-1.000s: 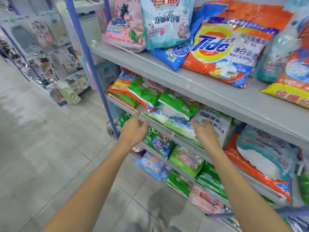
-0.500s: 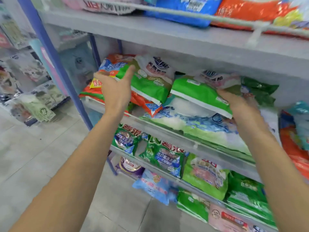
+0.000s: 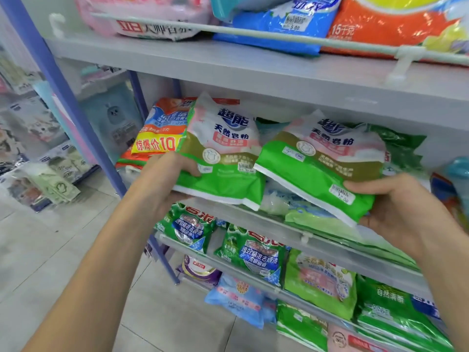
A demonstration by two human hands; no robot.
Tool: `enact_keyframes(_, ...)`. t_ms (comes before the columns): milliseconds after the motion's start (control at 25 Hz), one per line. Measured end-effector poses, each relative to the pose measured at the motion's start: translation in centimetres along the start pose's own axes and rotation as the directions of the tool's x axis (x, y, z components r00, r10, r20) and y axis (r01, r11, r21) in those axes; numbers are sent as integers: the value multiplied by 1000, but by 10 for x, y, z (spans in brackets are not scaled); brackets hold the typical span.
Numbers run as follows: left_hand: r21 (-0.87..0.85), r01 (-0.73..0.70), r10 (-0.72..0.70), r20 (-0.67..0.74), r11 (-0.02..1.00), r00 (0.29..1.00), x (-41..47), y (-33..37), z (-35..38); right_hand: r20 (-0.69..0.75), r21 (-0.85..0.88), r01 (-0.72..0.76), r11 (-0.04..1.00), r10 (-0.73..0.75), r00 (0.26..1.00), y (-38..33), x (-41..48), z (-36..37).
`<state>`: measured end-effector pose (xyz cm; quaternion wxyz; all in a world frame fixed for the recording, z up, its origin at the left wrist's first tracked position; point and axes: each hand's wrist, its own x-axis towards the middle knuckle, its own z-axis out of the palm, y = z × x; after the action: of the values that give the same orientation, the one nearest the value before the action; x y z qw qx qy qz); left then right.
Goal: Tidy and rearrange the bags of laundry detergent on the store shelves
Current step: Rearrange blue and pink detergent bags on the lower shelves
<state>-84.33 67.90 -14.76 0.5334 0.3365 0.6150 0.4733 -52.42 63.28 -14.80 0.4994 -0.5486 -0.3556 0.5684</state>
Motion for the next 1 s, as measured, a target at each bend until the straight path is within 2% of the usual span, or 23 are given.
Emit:
enact_keyframes(80, 103, 92, -106, 145, 990, 984, -1, 12, -1, 11, 2, -17, 1000, 17, 1000, -6, 3, 8)
enact_keyframes(160, 114, 107, -131, 234, 988, 963, 5, 23, 5, -54, 1, -29, 1000, 29, 998, -13, 13, 20)
enact_keyframes(280, 96, 117, -140, 287, 989, 948, 15, 24, 8, -66, 54, 28, 998, -25, 998, -6, 16, 17)
enact_keyframes(400, 54, 130, -140, 315, 990, 939, 12, 5, -11, -111, 95, 0, 996, 11, 994, 6, 1, 11)
enact_keyframes(520, -24, 131, -108, 428, 991, 897, 4, -17, -26, -54, 208, 1, 978, 11, 999, 19, -21, 2)
enact_keyframes(640, -170, 220, -127, 435, 961, 891, 2, -28, -1, -72, 284, -5, 959, 27, 997, 22, -18, 17)
enact_keyframes(720, -130, 216, -147, 407, 968, 901, 0, -35, 13, -110, 278, -26, 960, 59, 992, 22, -16, 28)
enact_keyframes(800, -118, 212, -156, 366, 970, 917, -3, -44, 8, -78, 303, -63, 951, 91, 993, 21, -24, 28)
enact_keyframes(1000, -201, 315, -222, 379, 928, 898, -38, -62, -24, -50, 449, -167, 878, 211, 976, 36, -73, 12)
